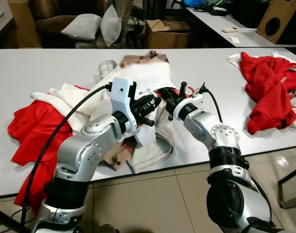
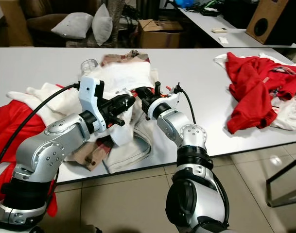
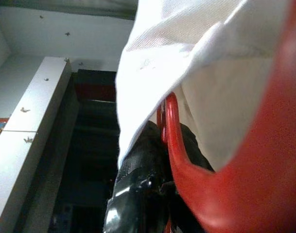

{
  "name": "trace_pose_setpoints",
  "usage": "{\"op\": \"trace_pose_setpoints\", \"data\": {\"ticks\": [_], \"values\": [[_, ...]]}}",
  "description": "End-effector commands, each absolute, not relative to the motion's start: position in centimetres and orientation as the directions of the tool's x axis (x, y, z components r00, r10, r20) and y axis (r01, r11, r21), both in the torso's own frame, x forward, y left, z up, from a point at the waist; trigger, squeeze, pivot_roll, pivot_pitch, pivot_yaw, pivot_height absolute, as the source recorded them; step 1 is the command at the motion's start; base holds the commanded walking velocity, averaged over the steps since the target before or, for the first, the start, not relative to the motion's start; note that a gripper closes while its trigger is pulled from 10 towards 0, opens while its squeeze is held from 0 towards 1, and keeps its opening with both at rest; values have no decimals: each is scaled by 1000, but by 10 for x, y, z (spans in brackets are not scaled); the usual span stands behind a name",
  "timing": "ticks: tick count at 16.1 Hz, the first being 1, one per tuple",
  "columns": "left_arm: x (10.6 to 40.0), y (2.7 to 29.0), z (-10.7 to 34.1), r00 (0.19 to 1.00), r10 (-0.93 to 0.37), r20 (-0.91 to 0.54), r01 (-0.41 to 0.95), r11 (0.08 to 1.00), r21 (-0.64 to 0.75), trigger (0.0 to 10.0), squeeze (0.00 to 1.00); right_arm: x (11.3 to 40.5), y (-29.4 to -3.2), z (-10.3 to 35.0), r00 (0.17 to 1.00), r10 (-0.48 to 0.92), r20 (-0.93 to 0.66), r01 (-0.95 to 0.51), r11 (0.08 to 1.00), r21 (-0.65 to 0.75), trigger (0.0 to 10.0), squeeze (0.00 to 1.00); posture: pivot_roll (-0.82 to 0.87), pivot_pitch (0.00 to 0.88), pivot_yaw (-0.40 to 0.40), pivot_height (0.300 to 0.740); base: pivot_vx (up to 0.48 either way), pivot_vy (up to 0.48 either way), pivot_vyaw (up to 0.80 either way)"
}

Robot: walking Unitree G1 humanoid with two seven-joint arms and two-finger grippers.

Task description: Hang hanger

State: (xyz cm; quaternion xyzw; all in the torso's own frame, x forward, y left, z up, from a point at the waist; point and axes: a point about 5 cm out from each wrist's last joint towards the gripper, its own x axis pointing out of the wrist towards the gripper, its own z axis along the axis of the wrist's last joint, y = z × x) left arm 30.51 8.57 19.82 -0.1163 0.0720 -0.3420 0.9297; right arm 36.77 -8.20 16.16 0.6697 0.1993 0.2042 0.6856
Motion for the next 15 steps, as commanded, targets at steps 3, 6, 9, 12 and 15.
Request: {"op": "trace_pose_setpoints", "data": {"ticks": [3, 6, 9, 12, 15], "values": [[296, 69, 208, 673, -739, -26, 713, 658, -244, 10000, 0, 362, -85, 162, 829, 559, -5, -15, 31, 999, 10000, 0, 93, 0, -57, 740, 0, 0, 0], [293, 75, 209, 653, -757, -32, 737, 645, -201, 10000, 0, 359, -85, 159, 818, 574, -38, -5, 74, 997, 10000, 0, 93, 0, -57, 740, 0, 0, 0], [307, 123, 230, 793, -609, 7, 608, 791, -73, 10000, 0, 346, -89, 151, 766, 633, -112, 7, 165, 986, 10000, 0, 91, 0, -57, 740, 0, 0, 0], [314, 149, 233, 850, -526, -14, 526, 849, 55, 10000, 0, 330, -89, 149, 712, 694, -104, -39, 187, 982, 10000, 0, 90, 0, -56, 740, 0, 0, 0], [320, 146, 226, 868, -495, -21, 496, 867, 58, 10000, 0, 322, -94, 153, 713, 696, -81, -66, 182, 981, 10000, 0, 74, 0, -41, 740, 0, 0, 0]]}}
